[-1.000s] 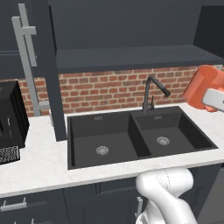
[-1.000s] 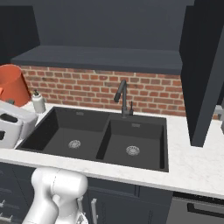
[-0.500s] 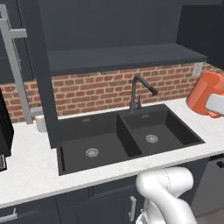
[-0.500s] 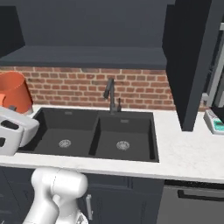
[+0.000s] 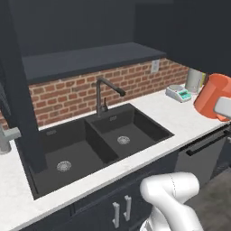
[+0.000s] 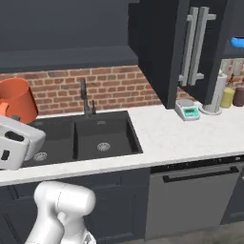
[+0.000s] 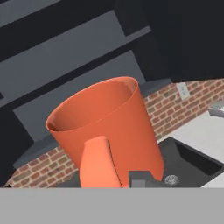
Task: Gather all objects into one cabinet and sort the glasses and bowls to opposite sides.
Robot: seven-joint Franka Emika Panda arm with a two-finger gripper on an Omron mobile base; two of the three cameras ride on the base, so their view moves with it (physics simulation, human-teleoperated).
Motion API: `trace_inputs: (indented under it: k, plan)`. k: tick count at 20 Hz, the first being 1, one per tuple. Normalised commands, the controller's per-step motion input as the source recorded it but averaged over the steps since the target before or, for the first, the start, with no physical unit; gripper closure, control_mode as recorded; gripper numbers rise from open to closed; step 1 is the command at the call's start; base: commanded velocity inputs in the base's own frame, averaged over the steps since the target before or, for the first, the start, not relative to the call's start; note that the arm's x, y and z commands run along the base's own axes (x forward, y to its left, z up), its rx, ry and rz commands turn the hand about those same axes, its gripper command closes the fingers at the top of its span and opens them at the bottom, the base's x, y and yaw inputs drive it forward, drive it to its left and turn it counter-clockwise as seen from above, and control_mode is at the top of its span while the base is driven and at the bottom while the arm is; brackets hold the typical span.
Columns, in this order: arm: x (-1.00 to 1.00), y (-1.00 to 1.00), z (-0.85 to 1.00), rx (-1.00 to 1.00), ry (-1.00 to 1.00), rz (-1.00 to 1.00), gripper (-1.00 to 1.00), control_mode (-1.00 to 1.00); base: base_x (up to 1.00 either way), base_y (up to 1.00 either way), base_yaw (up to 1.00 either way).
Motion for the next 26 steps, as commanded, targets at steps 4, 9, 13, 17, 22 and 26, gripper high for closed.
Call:
trace_inputs:
  k: [4, 9, 13, 17, 22, 26]
  plan:
    - [0.00, 0.00, 0.00, 0.00, 0.00, 0.00, 1.00, 1.00, -0.42, -0.04, -0.57]
    - [0.00, 0.00, 0.00, 0.00, 0.00, 0.00, 1.00, 1.00, -0.46, -0.08, -0.61]
    - [0.00, 0.00, 0.00, 0.00, 0.00, 0.00, 1.00, 1.00, -0.49, -0.04, -0.63]
    - [0.00, 0.00, 0.00, 0.00, 0.00, 0.00, 1.00, 1.00, -0.46, -0.04, -0.64]
    - [0.00, 0.00, 0.00, 0.00, 0.00, 0.00, 1.00, 1.00, -0.19, -0.25, -0.65]
    - [0.00, 0.00, 0.00, 0.00, 0.00, 0.00, 1.00, 1.00, 0.06, -0.67, -0.55]
